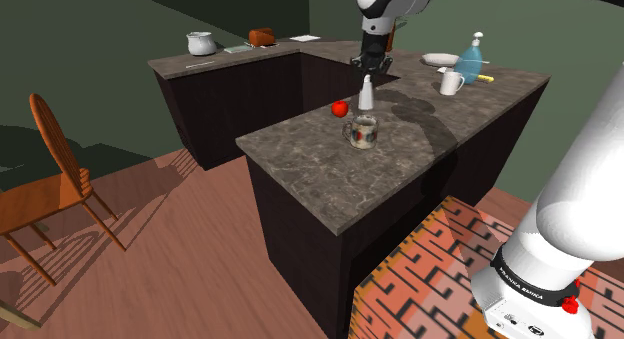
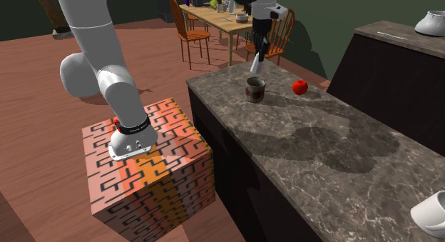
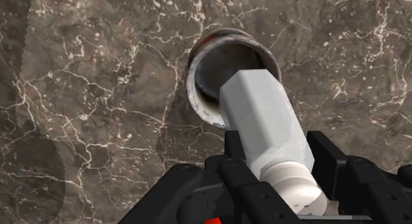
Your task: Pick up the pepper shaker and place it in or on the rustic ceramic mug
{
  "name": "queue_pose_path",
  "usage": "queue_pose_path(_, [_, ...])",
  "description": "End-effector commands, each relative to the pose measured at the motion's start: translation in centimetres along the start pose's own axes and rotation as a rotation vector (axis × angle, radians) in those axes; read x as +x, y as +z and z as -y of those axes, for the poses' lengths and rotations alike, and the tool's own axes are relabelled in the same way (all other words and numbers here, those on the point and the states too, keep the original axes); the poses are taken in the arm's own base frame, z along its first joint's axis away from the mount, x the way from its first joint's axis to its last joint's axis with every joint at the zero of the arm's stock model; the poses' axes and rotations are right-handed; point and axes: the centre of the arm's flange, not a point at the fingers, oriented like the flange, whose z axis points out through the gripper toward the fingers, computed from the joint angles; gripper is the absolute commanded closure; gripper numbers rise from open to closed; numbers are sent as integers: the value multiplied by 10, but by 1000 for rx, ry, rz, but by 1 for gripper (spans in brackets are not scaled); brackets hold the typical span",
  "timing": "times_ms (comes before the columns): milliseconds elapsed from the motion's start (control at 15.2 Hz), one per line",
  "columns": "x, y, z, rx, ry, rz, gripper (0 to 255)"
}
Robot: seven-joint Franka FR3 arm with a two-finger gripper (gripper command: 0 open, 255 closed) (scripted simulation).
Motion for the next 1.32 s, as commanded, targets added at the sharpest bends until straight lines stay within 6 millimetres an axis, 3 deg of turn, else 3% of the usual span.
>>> queue_pose_path(0, [-1,11,-1,0,0,-1,255])
queue_pose_path(462, [-4,46,-2,0,0,-1,255])
queue_pose_path(924, [-4,46,-2,0,0,-1,255])
queue_pose_path(990, [-4,46,-2,0,0,-1,0])
queue_pose_path(1254, [-4,46,-2,0,0,-1,0])
